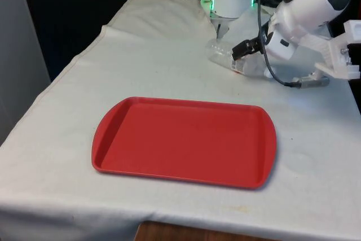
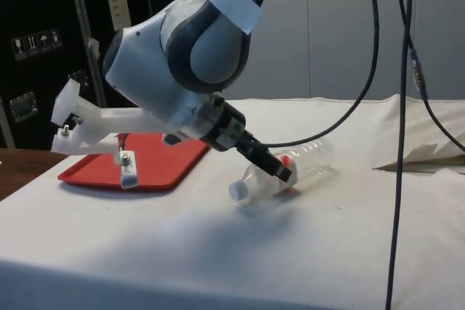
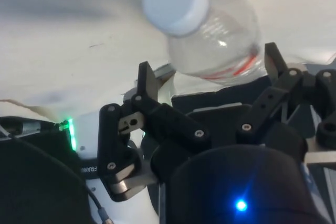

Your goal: Place the bottle upright on the tray.

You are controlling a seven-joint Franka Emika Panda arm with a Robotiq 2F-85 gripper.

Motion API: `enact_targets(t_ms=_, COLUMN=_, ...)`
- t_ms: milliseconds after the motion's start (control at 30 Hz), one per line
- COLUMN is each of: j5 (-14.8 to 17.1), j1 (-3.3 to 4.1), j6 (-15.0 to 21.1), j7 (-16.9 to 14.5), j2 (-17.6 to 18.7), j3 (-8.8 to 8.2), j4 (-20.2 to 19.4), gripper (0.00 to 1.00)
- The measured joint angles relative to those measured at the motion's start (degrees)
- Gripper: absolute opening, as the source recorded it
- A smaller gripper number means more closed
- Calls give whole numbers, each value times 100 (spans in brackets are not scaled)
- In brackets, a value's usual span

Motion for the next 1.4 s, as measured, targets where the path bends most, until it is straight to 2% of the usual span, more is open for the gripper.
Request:
enact_targets(t_ms=733, j5=-521, j1=17, j6=-493, j7=-160, j2=195, j3=86, j4=149, gripper=100)
enact_targets(t_ms=1300, j5=-590, j1=46, j6=-854, j7=-241, j2=395, j3=453, j4=441, gripper=100)
enact_targets(t_ms=1400, j5=-590, j1=46, j6=-854, j7=-269, j2=441, j3=470, j4=470, gripper=100)
